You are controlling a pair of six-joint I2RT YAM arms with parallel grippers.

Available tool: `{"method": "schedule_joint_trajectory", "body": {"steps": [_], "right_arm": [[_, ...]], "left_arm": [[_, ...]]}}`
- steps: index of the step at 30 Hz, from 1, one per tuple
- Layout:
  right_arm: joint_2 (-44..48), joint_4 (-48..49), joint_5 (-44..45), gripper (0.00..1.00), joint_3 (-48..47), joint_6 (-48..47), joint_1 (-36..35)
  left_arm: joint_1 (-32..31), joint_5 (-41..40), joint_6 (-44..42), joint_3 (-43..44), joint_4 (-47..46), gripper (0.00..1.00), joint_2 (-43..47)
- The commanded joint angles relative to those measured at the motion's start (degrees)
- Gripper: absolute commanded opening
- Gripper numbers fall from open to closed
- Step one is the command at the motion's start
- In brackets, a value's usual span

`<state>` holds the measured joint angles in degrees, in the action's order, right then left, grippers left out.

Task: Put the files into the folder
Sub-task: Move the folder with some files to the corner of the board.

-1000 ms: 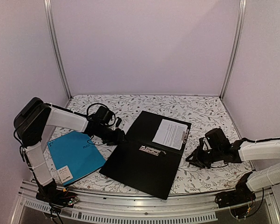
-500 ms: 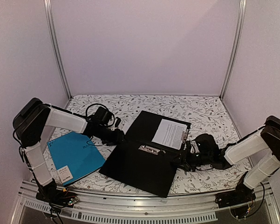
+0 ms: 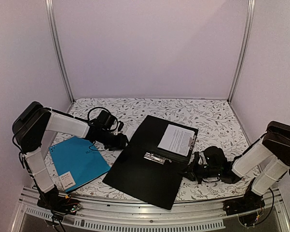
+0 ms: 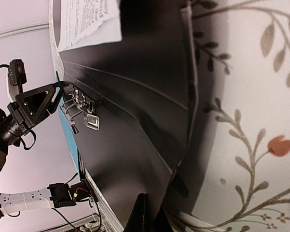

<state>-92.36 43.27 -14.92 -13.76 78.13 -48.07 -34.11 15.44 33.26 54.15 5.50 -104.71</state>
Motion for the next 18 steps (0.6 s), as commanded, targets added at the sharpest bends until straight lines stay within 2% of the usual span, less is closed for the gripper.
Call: {"method": "schedule_joint_trajectory", "body": {"steps": [1,4,7,9,13,18], "right_arm": [[5.53,-15.41,3.51,0.00,0.90,-1.85,0.92],[14.51,-32.04,5.93,0.00,-2.57,-7.21,2.89],[25.12,-53.79,10.82,0.00,-8.71,-14.62,5.68],[29.50,-63.12,11.86,0.00,-11.75,-20.33,8.66],[32.65,-70.45,8.25,0.00,-14.65,-27.84,16.33],[26.45,-73.95,3.24,0.00,-19.29,-36.59,22.19]], "left_arm": [[0.27,-2.03,0.23,-2.75,7.12,0.55,-2.45],[0.27,-2.27,0.28,-3.19,7.13,0.55,-2.69],[0.27,-2.56,0.41,-3.92,7.06,0.55,-2.62],[0.26,-2.77,0.54,-4.70,7.07,0.55,-2.34],[0.26,-3.56,0.78,-6.74,7.06,0.55,-1.04],[0.27,-4.65,1.09,-9.64,7.45,0.55,1.17]]}}
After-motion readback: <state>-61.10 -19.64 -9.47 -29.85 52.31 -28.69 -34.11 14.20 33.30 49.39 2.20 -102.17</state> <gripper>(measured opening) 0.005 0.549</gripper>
